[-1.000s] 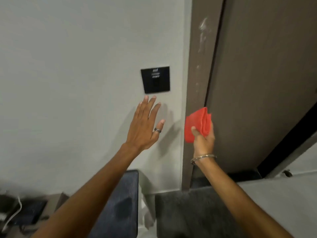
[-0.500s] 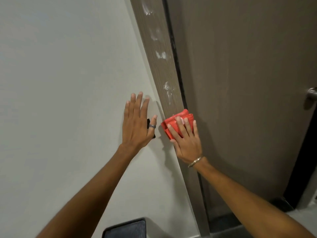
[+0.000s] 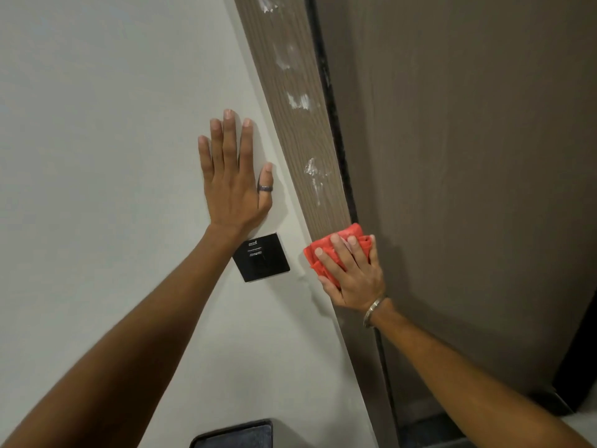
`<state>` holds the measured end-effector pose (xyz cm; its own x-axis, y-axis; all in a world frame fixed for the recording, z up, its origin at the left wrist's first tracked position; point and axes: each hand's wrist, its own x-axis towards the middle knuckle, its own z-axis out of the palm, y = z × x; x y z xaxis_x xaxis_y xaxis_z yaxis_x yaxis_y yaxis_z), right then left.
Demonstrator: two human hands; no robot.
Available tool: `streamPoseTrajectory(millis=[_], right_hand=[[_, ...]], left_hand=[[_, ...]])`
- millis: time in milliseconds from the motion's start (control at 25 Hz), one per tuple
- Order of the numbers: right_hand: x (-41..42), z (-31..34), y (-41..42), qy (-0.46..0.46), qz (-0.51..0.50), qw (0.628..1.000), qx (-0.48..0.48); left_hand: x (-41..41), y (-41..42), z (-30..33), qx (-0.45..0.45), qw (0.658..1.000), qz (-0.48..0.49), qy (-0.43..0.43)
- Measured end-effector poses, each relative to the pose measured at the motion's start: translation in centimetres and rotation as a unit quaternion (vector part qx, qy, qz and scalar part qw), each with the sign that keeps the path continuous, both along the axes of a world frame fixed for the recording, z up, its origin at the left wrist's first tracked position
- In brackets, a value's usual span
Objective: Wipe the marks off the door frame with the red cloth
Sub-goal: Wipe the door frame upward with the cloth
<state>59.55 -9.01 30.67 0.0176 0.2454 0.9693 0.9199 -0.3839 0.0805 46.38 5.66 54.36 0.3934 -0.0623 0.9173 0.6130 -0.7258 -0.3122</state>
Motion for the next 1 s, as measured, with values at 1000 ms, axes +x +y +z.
streamPoseTrajectory(millis=[1000], right_hand=[[-1.2, 12.7, 1.6, 0.058, 0.010, 0.997, 0.058]], left_hand=[[0.2, 1.4, -0.4, 0.020, 0.999, -0.008, -0.026]])
